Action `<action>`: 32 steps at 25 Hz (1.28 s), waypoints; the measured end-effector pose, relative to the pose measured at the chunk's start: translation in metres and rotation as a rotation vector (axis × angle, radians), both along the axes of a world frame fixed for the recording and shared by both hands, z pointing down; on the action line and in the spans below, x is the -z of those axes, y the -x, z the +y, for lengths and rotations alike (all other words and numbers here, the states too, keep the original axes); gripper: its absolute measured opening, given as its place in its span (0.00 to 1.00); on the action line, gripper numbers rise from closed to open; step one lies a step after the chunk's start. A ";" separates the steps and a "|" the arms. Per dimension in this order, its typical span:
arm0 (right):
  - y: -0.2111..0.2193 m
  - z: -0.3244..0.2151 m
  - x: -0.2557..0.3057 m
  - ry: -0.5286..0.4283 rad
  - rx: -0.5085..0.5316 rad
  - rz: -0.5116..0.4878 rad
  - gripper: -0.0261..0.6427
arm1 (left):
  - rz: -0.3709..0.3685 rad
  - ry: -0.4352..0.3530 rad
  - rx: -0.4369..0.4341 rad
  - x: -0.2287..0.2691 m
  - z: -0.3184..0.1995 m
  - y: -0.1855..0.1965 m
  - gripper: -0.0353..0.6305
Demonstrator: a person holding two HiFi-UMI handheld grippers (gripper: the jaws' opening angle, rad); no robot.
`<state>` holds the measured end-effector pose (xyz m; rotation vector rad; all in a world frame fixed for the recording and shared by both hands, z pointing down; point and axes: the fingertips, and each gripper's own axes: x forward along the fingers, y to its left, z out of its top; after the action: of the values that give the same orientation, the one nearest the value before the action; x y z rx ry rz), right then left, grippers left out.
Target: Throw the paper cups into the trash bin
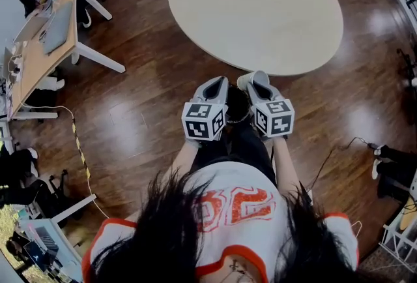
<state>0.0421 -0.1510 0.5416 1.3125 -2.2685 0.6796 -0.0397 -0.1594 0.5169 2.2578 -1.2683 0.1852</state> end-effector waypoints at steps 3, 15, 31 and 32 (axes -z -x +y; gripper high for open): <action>-0.001 0.010 -0.009 0.016 -0.017 0.006 0.08 | 0.003 0.008 0.004 -0.004 0.004 0.003 0.05; -0.017 0.041 -0.076 0.165 -0.046 -0.004 0.08 | -0.030 0.041 0.038 -0.015 0.018 0.006 0.05; 0.004 0.036 -0.199 0.287 0.064 0.078 0.08 | -0.076 0.103 0.050 -0.041 0.034 0.006 0.05; 0.005 0.038 -0.206 0.299 0.064 0.074 0.08 | -0.073 0.110 0.050 -0.045 0.036 0.006 0.05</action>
<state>0.0372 -0.1129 0.7479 1.0986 -2.0453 0.8919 -0.0457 -0.1232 0.5615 2.1413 -1.3177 0.3140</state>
